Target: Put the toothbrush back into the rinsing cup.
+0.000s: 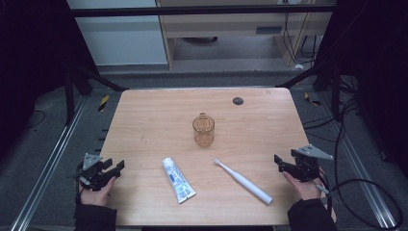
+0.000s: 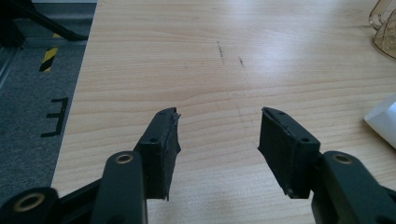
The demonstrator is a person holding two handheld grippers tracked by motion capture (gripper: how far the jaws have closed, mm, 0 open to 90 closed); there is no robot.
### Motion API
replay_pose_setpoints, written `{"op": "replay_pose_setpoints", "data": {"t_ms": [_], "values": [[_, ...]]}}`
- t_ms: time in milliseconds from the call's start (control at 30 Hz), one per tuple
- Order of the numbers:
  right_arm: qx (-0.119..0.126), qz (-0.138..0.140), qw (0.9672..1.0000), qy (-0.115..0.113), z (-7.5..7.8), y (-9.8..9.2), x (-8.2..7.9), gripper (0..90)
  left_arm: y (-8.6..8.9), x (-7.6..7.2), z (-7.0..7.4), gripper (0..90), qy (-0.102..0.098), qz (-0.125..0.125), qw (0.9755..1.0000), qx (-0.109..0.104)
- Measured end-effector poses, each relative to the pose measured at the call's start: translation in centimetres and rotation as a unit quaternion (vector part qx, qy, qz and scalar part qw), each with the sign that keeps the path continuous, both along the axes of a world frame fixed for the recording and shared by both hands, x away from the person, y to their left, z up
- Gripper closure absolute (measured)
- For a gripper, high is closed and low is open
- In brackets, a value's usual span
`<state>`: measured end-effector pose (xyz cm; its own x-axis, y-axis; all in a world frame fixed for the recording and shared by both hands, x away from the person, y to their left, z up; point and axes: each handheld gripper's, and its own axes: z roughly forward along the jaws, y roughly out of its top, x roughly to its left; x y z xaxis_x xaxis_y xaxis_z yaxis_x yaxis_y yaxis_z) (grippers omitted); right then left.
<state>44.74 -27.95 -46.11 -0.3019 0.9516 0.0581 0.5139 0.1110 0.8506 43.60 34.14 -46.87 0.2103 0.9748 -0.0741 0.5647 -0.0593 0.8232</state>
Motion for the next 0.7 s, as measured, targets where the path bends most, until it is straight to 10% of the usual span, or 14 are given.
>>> {"op": "replay_pose_setpoints", "data": {"t_ms": [700], "values": [[-0.026, 0.106, 0.9931, 0.044, 1.5, 3.3, -2.2, 57.7, -0.7, -0.5, -0.4, 53.4, 0.026, -0.024, 0.9993, 0.009]]}}
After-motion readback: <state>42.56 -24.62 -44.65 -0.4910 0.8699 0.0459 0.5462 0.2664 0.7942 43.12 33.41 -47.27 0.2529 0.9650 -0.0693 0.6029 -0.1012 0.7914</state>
